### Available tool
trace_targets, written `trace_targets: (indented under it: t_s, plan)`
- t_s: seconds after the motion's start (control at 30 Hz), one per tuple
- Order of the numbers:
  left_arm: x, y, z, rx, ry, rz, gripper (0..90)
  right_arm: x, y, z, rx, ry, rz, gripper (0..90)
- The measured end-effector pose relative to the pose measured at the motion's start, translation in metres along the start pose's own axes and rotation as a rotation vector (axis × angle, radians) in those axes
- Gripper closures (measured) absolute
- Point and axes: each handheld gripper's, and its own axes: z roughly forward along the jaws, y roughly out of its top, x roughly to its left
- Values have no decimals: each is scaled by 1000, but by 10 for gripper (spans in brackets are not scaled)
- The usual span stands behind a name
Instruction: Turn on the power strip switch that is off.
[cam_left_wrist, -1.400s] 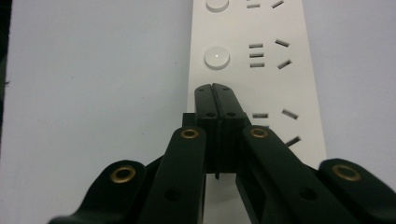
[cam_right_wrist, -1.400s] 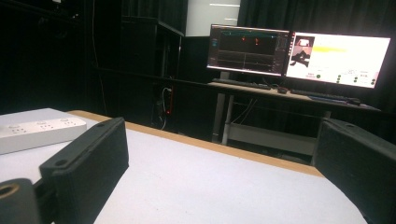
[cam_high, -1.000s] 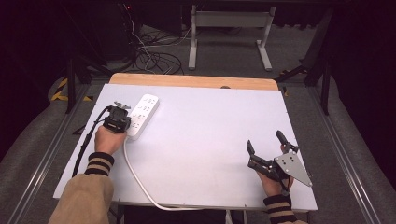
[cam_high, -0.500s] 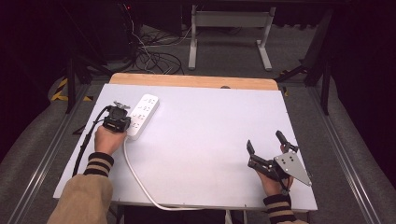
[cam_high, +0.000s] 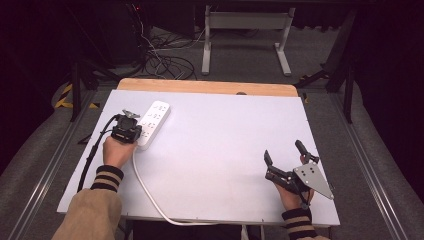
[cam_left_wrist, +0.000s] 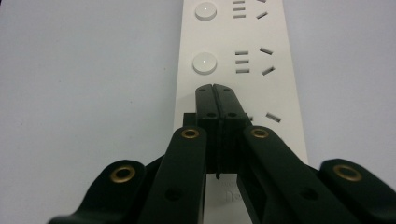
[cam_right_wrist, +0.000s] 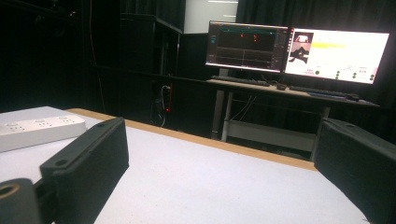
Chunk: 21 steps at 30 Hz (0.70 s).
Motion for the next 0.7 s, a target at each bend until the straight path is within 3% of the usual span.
trace_targets:
  t_s: [0.13, 0.23, 0.37, 0.47, 0.53, 0.57, 0.63, 0.67, 0.7]
  plan:
    - [6, -3, -1, -43, -41, -40, 900, -1, 0, -1, -4, -5, 6, 39]
    - [16, -9, -9, -131, -60, -87, 900, -2, 0, -2, -9, -9, 12, 38]
    - [21, -20, -38, -315, -47, -133, 900, -2, 0, -2, -7, -9, 9, 39]
    - [23, -37, -73, -514, -12, -145, 900, -2, 0, -2, -3, -6, 18, 38]
    - [24, -47, -92, -620, 5, -136, 900, -2, 1, -3, -9, -13, 19, 39]
    - [24, -47, -92, -620, 5, -136, 900, -2, 1, -3, -10, -12, 21, 39]
    - [19, -65, -116, -716, 35, -127, 900, -2, 1, -3, -12, -10, 25, 39]
    - [19, -65, -116, -716, 35, -127, 900, -2, 1, -3, -14, -9, 23, 39]
    - [13, -77, -131, -765, 36, -134, 900, -1, 1, -2, -14, -11, 24, 39]
